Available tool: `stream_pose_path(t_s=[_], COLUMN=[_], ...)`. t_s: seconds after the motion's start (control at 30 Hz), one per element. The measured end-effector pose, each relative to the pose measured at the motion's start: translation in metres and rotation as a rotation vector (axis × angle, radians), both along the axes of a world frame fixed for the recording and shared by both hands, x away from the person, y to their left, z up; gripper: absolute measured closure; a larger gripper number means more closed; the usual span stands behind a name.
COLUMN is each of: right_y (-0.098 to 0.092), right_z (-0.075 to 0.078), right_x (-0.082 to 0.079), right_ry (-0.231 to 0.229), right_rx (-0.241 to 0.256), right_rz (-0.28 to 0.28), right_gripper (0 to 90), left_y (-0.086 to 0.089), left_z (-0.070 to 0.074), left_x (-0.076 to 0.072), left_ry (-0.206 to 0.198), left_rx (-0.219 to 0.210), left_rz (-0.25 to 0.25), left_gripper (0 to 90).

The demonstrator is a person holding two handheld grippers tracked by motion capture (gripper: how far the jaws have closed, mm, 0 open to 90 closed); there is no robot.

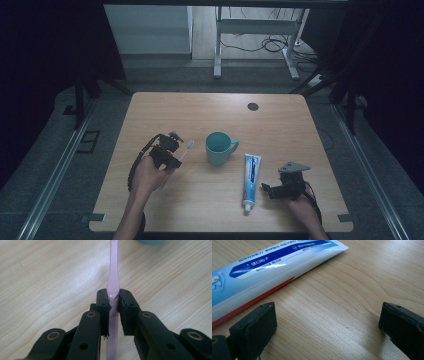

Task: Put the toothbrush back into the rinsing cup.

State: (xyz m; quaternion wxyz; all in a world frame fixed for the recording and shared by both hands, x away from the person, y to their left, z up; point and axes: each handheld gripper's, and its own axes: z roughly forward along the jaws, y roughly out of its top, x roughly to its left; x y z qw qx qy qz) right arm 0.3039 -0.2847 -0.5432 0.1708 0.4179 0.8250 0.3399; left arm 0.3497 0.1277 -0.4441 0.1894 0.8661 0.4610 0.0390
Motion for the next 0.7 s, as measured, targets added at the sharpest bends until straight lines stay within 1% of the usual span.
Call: stream_pose_path(t_s=[0.07, 0.13, 0.17, 0.3, 0.43, 0.47, 0.7], right_y=[0.0, 0.0, 0.0, 0.0, 0.0, 0.0, 0.0], right_z=[0.0, 0.0, 0.0, 0.0, 0.0, 0.0, 0.0], right_x=[0.0, 0.0, 0.0, 0.0, 0.0, 0.0, 0.0], right_ry=[0.0, 0.0, 0.0, -0.002, -0.001, 0.002, -0.001], right_rx=[0.0, -0.001, -0.001, -0.001, -0.001, 0.0, -0.002], right_rz=[0.0, 0.001, 0.001, 0.001, 0.001, 0.0, 0.001], right_gripper=[1.2, 1.2, 1.2, 1.2, 1.2, 1.2, 1.2], left_y=[0.001, 0.001, 0.002, 0.002, 0.002, 0.002, -0.003], left_z=[0.003, 0.007, 0.009, 0.015, 0.021, 0.023, 0.036], left_x=[-0.001, -0.001, -0.001, -0.003, -0.004, -0.005, -0.007], left_ry=[-0.013, -0.034, -0.044, -0.077, -0.106, -0.119, -0.19], left_rx=[-0.008, -0.023, -0.031, -0.066, -0.093, -0.105, -0.169], left_rz=[-0.001, -0.006, -0.017, -0.022, -0.039, -0.036, -0.062], left_gripper=[79.2, 79.2, 79.2, 79.2, 79.2, 79.2, 79.2])
